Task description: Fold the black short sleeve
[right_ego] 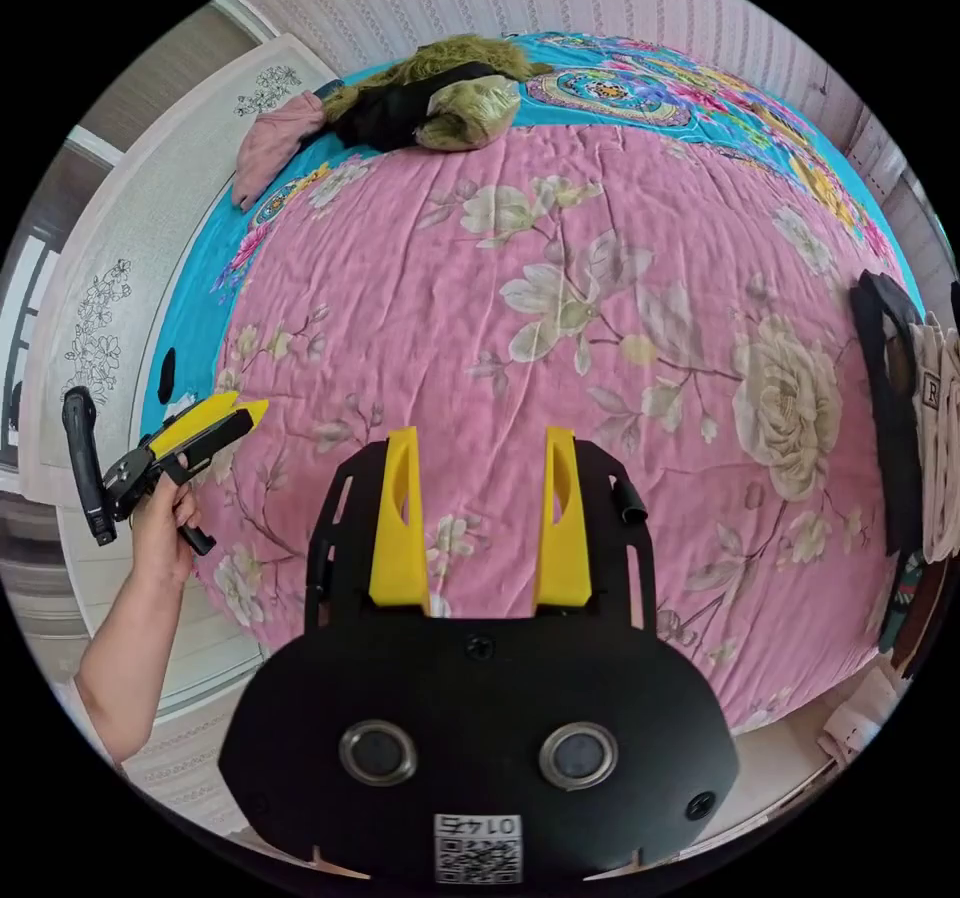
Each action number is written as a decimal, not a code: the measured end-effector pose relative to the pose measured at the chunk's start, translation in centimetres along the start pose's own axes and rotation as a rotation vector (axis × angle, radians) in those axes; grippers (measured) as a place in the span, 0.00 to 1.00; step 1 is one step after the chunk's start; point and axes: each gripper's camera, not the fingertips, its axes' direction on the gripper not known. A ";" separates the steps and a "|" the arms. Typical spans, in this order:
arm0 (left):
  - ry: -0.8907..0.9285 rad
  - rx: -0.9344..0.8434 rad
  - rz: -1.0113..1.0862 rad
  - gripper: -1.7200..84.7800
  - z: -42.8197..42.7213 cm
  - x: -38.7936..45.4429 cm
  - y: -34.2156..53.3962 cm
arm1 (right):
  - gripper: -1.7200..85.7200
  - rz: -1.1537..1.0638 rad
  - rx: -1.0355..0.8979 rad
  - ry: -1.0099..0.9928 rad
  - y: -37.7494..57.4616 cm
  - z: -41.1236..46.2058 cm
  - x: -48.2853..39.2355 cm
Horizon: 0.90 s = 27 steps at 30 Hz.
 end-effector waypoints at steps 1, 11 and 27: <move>-0.003 -0.002 -0.005 0.20 -0.1 -0.7 -0.2 | 0.22 -0.011 0.020 0.035 -0.8 1.4 -0.5; -0.037 0.065 0.021 0.20 -5.6 -7.3 1.3 | 0.23 -0.055 0.136 0.130 -2.9 11.8 -6.2; 0.010 0.053 -0.043 0.18 -17.4 -23.6 -2.6 | 0.22 -0.371 0.300 0.064 -19.9 13.3 -18.5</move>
